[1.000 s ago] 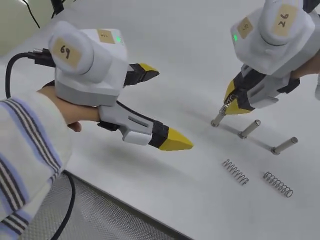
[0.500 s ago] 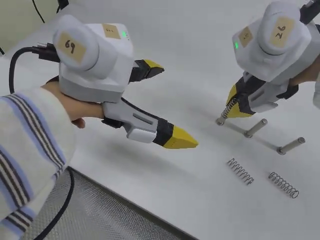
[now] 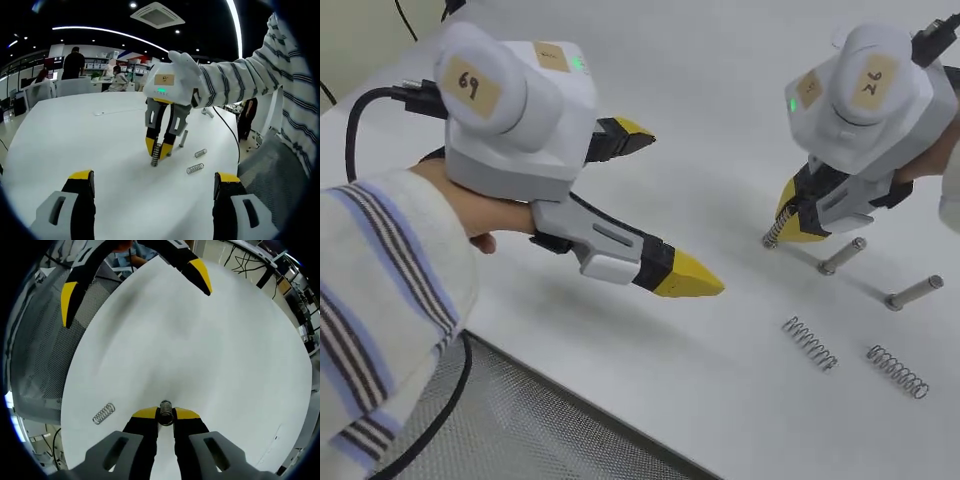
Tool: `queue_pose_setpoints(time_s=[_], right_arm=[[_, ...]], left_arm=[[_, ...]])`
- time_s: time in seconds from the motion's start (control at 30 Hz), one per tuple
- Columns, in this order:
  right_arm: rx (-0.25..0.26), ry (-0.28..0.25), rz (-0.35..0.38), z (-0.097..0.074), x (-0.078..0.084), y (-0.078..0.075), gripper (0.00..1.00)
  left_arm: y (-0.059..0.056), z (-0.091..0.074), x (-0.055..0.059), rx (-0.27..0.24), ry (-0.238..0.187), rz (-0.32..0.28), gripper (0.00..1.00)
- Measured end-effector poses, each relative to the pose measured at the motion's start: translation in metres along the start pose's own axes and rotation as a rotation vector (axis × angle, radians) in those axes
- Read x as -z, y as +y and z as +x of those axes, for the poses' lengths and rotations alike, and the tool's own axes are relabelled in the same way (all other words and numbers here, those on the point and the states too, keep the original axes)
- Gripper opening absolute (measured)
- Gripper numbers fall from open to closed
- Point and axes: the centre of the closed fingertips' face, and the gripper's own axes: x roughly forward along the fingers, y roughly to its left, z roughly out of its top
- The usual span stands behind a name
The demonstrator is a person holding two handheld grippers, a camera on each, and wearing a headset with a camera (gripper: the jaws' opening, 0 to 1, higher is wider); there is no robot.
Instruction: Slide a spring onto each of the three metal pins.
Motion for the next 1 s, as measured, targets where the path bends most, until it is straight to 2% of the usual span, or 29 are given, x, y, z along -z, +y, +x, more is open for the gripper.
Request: queue_pose_setpoints(time_s=[0.33,0.57,0.73,1.0], right_arm=[[-0.002,0.002,0.002,0.003,0.001,0.002,0.09],[0.0,-0.02,0.026,0.002,-0.001,0.0,0.09],[0.009,-0.036,0.026,0.002,-0.003,0.0,0.15],[0.019,-0.046,0.023,-0.002,-0.006,-0.001,0.16]], left_arm=[[0.001,0.0,0.004,-0.001,0.011,-0.003,0.98],[0.0,0.0,0.009,0.002,0.038,0.001,0.98],[0.001,-0.001,0.01,0.001,0.042,-0.002,0.98],[-0.001,-0.002,0.011,0.005,0.052,-0.003,0.98]])
